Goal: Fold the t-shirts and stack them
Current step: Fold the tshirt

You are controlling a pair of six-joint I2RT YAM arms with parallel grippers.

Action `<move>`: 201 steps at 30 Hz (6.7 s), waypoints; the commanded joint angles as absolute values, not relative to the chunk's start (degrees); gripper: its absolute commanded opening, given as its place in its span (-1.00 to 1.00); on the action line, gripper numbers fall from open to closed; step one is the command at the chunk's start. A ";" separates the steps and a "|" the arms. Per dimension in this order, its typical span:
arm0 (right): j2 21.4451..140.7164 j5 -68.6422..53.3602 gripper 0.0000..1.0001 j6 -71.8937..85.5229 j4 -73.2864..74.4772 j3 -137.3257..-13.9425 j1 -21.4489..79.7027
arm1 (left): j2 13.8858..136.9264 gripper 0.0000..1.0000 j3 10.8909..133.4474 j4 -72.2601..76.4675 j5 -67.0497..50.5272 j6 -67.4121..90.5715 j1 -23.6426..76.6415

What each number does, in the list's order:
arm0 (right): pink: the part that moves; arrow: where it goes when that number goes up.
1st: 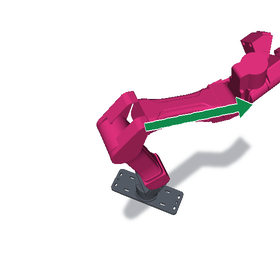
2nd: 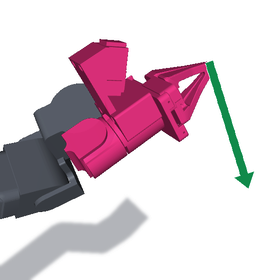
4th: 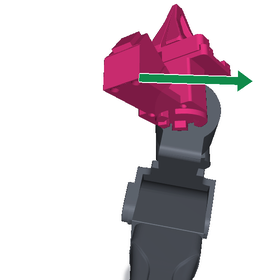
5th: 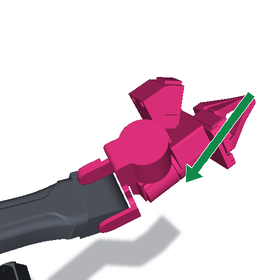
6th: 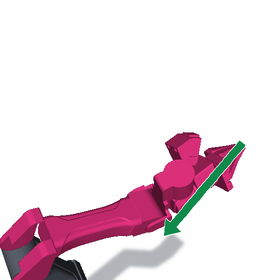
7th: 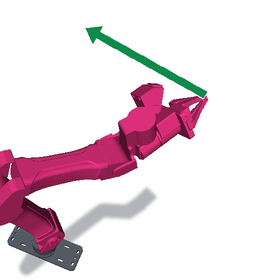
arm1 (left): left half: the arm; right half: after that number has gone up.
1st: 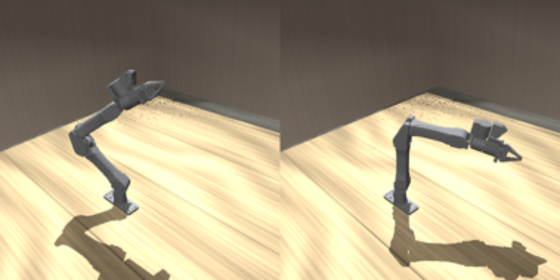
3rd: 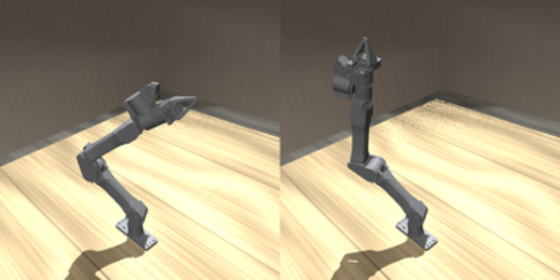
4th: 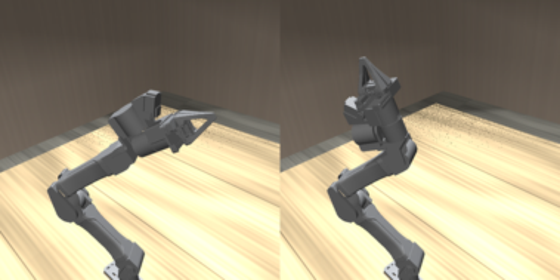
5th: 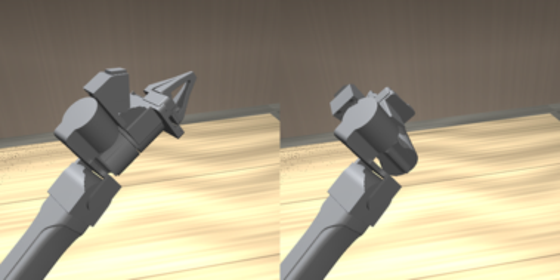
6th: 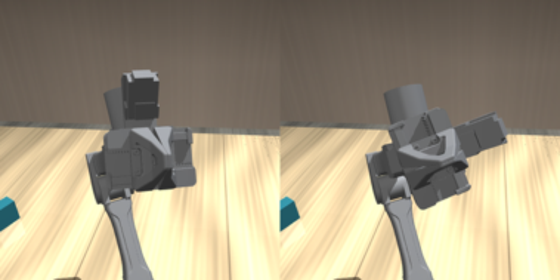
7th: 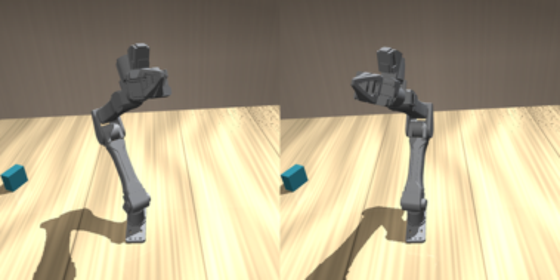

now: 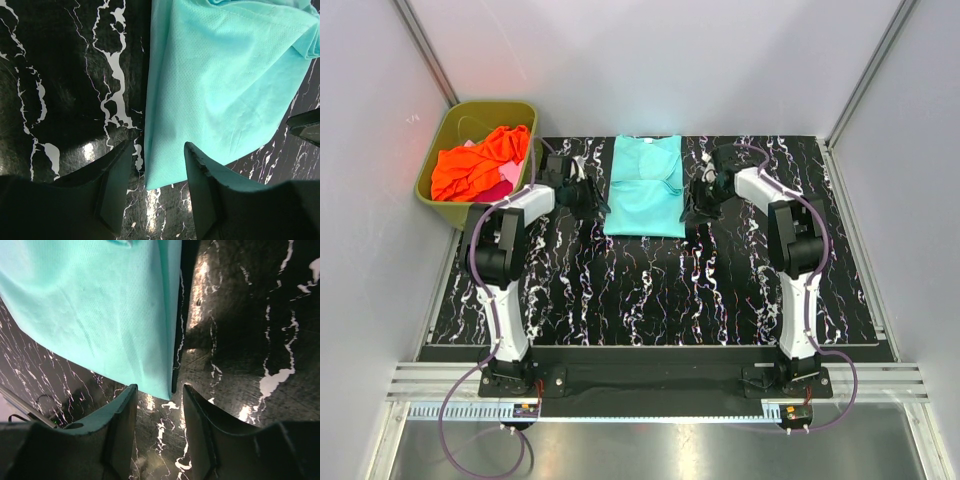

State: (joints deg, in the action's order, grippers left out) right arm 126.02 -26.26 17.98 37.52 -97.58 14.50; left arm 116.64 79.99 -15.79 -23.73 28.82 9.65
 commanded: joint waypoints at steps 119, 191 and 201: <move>133.07 -42.72 -0.71 25.84 14.94 -92.11 21.01 | 90.18 -0.30 44.30 -19.95 -2.55 41.13 25.58; 83.94 -13.63 0.07 54.92 19.43 -42.11 26.01 | 91.85 0.04 47.38 -20.74 -14.07 35.59 22.24; 84.55 -12.30 0.05 59.15 14.68 -38.32 27.33 | 92.11 -0.42 45.88 -19.16 -14.59 36.39 22.33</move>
State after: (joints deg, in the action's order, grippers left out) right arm 84.16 -13.93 57.10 18.35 -38.37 26.35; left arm 91.22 46.96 -19.99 -13.80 36.42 22.20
